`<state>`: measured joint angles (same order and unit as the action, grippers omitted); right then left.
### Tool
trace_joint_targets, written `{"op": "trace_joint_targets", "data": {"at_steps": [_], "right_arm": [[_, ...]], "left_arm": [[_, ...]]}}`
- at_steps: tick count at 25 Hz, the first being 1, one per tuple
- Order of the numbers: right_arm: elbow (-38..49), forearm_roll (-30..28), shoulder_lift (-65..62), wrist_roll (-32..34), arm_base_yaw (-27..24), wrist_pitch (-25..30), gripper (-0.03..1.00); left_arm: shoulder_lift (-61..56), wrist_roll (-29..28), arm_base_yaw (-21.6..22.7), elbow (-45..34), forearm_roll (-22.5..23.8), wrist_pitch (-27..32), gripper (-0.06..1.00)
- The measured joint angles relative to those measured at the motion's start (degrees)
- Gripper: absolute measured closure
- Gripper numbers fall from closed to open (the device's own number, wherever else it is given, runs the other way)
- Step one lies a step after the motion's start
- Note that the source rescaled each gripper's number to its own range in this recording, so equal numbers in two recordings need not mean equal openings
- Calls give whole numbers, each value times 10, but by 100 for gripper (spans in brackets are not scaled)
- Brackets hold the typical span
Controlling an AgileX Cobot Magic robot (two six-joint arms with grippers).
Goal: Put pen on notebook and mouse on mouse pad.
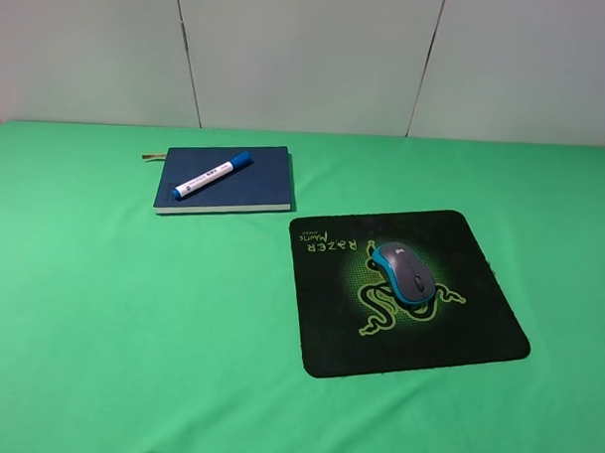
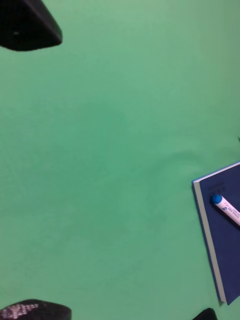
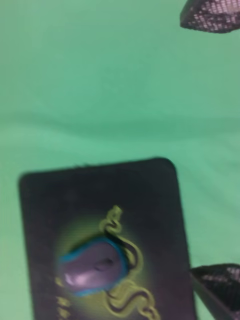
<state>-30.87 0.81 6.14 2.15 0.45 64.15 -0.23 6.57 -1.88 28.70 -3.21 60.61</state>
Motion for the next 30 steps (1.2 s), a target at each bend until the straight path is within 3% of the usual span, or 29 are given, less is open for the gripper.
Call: {"op": "trace_joint_targets", "data": {"at_steps": [8,30], "right_arm": [[19,-11,-64,-31,-19,-49,-3],[27,-13,-64,-31,-19,-57,-3]], "left_arm": [[0,0,0,0,0,0,-6],[0,0,0,0,0,0,-6]]}}
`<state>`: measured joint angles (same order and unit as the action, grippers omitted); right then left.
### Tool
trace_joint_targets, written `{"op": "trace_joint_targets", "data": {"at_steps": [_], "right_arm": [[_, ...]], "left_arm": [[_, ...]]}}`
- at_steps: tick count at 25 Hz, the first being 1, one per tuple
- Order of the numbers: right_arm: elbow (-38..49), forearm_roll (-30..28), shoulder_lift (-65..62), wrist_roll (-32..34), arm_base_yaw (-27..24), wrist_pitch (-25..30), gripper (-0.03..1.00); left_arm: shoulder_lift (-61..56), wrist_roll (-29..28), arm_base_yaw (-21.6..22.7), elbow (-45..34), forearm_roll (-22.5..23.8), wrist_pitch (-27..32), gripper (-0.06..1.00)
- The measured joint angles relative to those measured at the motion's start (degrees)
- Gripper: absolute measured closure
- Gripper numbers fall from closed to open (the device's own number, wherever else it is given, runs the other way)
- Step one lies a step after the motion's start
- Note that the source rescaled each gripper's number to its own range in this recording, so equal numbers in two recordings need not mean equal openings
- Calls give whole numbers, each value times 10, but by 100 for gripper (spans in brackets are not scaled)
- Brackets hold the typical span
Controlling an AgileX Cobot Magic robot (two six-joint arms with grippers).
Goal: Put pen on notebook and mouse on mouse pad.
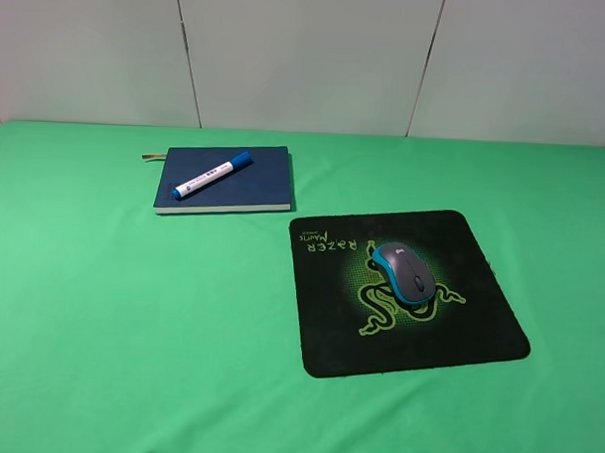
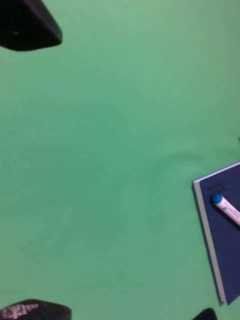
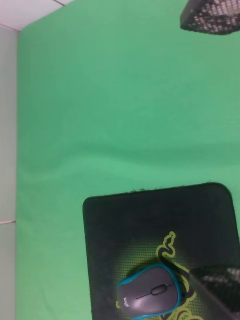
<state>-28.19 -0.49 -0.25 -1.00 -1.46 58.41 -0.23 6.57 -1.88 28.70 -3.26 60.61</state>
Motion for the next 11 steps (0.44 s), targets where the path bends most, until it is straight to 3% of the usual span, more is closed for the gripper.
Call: {"op": "trace_joint_targets", "data": {"at_steps": [11], "right_arm": [[0,0,0,0,0,0,-3]], "left_arm": [[0,0,0,0,0,0,-6]]}}
